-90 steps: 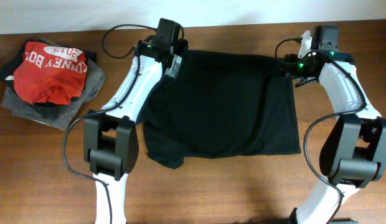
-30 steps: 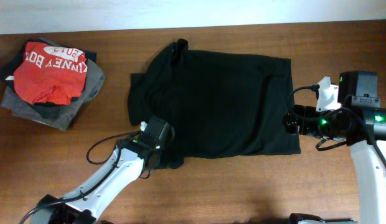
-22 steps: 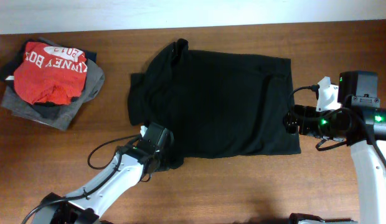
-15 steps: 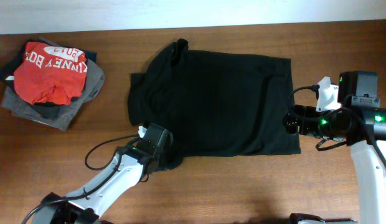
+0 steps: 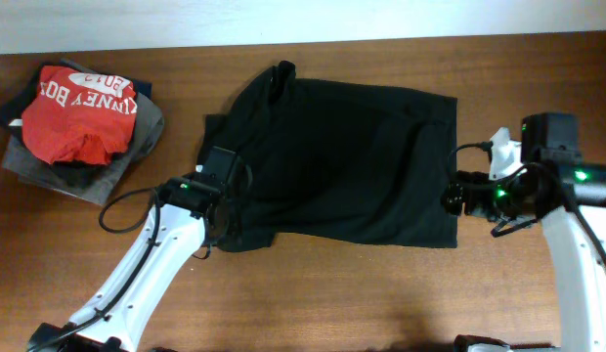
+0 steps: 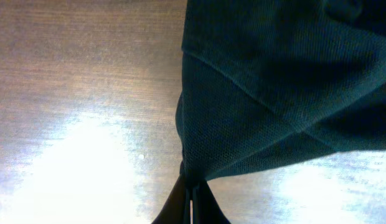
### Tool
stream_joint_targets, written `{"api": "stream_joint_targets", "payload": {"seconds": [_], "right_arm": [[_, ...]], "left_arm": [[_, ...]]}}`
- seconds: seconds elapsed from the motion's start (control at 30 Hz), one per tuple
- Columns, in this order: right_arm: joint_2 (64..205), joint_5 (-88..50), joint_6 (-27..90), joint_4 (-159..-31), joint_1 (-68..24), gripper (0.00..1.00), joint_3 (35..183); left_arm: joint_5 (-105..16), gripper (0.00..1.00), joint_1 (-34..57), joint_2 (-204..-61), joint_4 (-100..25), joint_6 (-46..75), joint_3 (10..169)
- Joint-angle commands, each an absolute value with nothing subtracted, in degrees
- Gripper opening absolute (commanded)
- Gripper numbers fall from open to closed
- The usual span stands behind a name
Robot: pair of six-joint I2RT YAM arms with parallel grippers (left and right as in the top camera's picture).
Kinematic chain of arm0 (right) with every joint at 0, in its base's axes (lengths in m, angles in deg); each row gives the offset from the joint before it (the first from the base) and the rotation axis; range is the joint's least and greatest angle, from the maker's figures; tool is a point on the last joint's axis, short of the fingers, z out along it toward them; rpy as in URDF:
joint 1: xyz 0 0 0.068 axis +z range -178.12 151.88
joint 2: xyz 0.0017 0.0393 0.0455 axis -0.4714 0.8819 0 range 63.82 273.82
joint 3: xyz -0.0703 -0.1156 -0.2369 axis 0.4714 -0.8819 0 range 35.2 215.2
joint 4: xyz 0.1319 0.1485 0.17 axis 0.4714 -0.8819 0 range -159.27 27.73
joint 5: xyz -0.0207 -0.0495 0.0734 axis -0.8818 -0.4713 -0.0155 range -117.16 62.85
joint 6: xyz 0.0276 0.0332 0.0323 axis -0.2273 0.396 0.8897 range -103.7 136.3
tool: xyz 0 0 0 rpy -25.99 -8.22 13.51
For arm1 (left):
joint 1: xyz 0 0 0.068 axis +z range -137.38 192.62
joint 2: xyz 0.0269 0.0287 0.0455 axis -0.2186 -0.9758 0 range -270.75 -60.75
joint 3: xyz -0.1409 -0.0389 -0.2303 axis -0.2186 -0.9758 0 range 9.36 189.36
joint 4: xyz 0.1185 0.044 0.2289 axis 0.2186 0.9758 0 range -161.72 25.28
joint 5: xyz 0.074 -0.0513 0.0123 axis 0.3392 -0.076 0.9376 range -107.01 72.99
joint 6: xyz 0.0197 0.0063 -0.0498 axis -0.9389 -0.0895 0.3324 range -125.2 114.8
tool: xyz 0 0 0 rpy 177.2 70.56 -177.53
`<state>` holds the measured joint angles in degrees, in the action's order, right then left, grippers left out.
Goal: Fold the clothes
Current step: 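Release the shirt and move both grippers to its left and right edges, then move both grippers to the shirt's bottom corners and grasp them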
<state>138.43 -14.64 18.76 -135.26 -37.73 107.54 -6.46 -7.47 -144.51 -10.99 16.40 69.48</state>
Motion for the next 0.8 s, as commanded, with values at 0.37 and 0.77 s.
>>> {"api": "stream_joint_targets", "payload": {"seconds": [0.37,0.77], "right_arm": [[148.6,-21.4,23.3,-128.8,-37.9,0.87,99.5],[148.7,-21.4,28.0,-120.4,-37.9,0.83,91.3]], "left_arm": [[-5.8,0.45,-7.1,-143.7,-9.5,14.7,70.7],[-21.9,0.43,-7.1,-143.7,-10.4,15.0,66.4]]}}
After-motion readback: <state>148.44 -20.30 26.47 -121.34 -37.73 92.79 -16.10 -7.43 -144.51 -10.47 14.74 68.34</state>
